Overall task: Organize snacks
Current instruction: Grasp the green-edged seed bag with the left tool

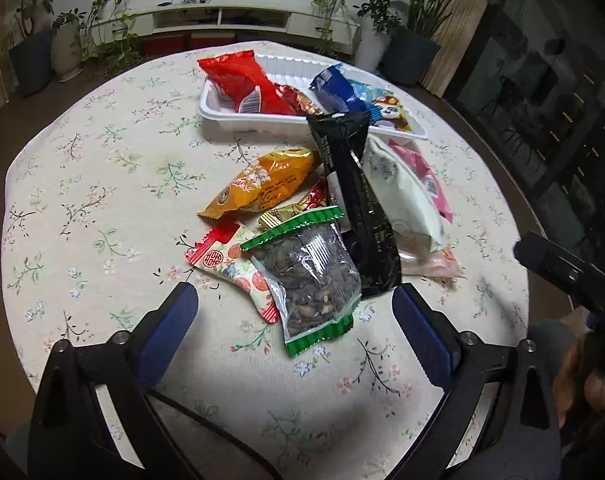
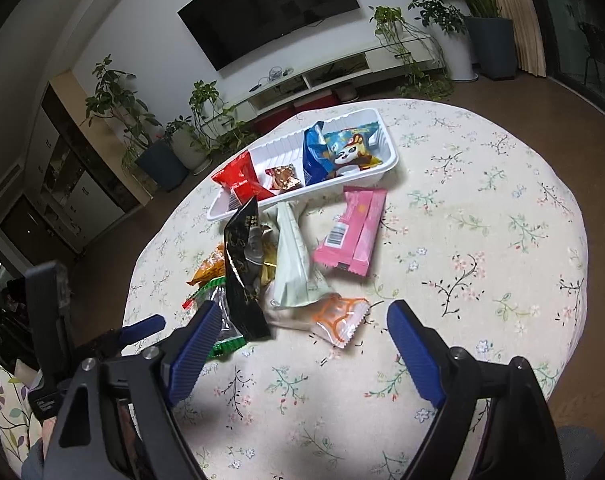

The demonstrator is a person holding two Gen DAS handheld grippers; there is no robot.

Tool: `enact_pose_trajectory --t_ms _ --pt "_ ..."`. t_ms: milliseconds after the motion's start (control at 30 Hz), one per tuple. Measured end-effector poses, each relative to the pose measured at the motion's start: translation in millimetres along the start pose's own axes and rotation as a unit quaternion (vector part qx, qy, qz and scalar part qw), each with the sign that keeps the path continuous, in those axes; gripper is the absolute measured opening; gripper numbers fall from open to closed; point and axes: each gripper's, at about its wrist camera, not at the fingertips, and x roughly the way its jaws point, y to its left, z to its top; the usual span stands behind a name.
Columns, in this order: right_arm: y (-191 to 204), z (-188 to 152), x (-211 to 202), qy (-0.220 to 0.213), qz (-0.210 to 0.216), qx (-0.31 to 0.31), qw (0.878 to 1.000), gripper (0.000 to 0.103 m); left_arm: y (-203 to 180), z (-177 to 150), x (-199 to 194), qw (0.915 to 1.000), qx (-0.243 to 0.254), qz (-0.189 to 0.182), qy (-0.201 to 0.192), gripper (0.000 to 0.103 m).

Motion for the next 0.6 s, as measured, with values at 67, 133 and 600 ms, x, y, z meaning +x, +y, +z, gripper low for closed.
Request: enact_pose_trajectory --t_ms 67,133,600 --pt "-1 -1 0 -0.001 -0.002 0.002 1.000 0.087 -3 2 6 1.0000 0.004 0.003 0.001 0.089" --pt "-2 -2 0 0.001 -0.001 0.001 1.000 0.086 -4 5 13 0.9999 0.008 0.004 0.007 0.082" --pt "4 -4 1 0.005 -0.003 -0.011 1.000 0.083 -2 11 37 0.9991 0.028 -0.005 0.033 0.039"
